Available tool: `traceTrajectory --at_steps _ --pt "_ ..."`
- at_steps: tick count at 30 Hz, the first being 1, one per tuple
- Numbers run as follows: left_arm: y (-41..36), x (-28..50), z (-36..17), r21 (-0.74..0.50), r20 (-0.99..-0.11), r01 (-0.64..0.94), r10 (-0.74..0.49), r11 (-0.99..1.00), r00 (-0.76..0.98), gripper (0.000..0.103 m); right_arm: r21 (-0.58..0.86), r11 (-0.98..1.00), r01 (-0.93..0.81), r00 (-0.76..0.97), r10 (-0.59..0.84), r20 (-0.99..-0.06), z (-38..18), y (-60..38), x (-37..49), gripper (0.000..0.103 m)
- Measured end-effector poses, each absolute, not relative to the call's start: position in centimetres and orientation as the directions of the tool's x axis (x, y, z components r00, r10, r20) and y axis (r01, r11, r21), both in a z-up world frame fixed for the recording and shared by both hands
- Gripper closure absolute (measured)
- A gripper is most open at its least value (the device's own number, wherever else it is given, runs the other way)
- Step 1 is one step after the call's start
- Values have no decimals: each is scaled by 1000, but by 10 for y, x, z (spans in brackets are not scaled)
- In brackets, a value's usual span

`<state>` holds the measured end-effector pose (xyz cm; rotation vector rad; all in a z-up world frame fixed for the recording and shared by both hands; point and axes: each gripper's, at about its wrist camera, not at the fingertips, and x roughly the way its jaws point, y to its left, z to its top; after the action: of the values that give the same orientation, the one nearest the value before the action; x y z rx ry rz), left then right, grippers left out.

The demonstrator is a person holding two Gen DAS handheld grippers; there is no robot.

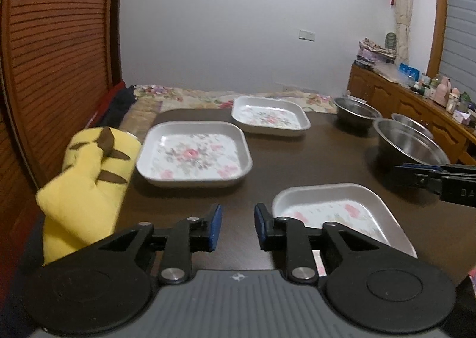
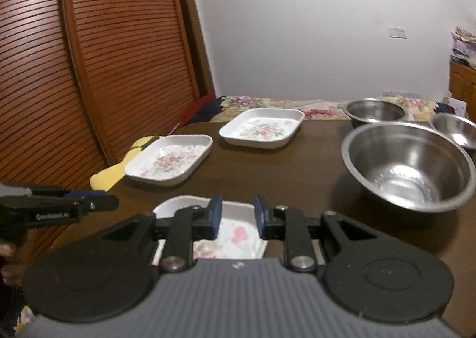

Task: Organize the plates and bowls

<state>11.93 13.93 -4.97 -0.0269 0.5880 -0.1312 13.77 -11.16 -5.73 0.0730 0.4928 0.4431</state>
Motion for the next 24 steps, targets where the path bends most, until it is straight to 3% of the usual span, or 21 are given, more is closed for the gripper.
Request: traceTrajectory --at_steps 2,9,12,24 --pt "149 127 -47 -61 -546 104 -121 993 829 65 166 897 -411 777 439 -451 -54 -104 148 72" --pt "185 160 -44 -67 -548 59 -86 996 832 52 150 848 -508 710 511 -484 -38 -73 178 67" --pt "197 175 -46 -68 -560 57 -85 996 824 51 160 831 -533 683 534 -498 -33 -62 194 59" --pt "235 232 -60 -71 -591 61 -91 996 802 55 194 803 -564 583 553 -595 -40 -20 257 59"
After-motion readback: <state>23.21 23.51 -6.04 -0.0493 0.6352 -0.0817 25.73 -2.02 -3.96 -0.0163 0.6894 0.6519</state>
